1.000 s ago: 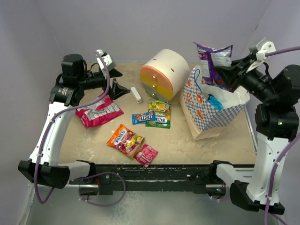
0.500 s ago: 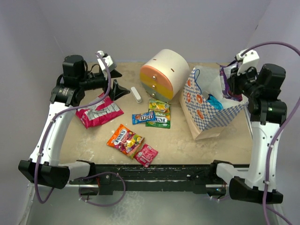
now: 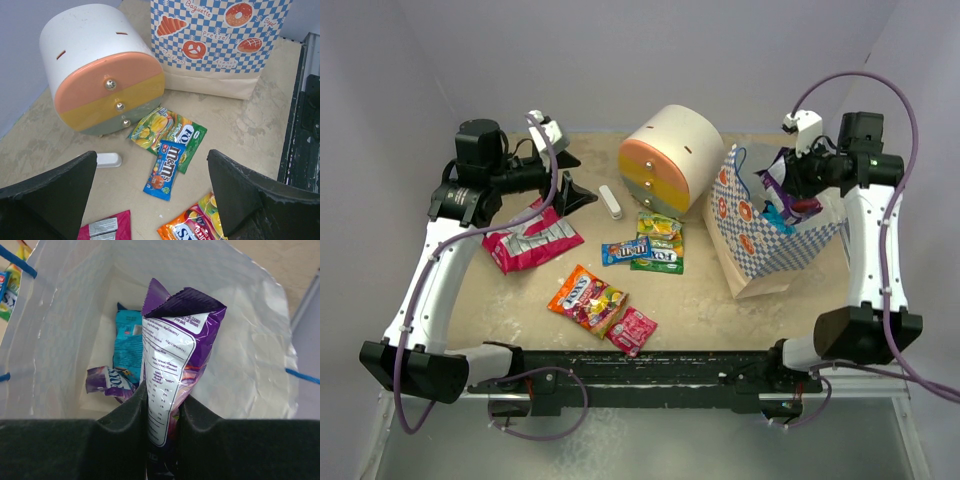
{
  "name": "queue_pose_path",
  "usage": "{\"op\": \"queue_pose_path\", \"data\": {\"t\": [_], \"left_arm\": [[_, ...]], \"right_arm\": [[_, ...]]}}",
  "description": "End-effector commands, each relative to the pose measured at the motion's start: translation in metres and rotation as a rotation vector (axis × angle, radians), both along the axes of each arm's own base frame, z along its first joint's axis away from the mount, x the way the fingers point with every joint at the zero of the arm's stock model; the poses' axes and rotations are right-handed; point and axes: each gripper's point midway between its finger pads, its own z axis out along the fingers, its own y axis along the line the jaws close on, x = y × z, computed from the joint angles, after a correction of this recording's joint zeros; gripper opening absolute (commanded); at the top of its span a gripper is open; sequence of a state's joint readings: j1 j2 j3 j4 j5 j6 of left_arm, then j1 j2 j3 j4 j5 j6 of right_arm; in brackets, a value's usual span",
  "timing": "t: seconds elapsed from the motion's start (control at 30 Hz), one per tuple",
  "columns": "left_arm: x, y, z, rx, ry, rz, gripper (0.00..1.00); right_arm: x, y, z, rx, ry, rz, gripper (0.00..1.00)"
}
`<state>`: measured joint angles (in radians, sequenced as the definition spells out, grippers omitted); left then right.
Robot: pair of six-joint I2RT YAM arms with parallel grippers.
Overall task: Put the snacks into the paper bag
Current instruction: Place the snack in the paper bag.
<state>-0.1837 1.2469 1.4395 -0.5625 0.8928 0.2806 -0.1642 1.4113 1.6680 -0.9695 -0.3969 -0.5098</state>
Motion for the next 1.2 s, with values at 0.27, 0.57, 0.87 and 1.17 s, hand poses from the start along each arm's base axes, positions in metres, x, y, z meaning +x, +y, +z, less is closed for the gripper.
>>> {"op": "queue_pose_path", "data": {"t": [0.27,0.57,0.87,1.17], "left_arm": [[-0.001,0.001,0.008,-0.007,-0.051,-0.009,0.95],[-0.003,0.001,0.007,-0.005,-0.055,-0.011,0.95],[0.001,0.003,0.0,0.011,-0.061,0.004,0.96],[0.007,0.006,-0.007,0.024,-0.059,0.029,0.97]], "right_arm": [[-0.021,0.026,-0.03,0.08,0.151,0.11,0.15],[-0.027,0.037,-0.072,0.111,0.252,0.056,0.19],[-0.038,0.035,-0.091,0.066,0.324,0.03,0.28],[-0.044,0.021,-0.087,-0.023,0.3,-0.045,0.34]]}}
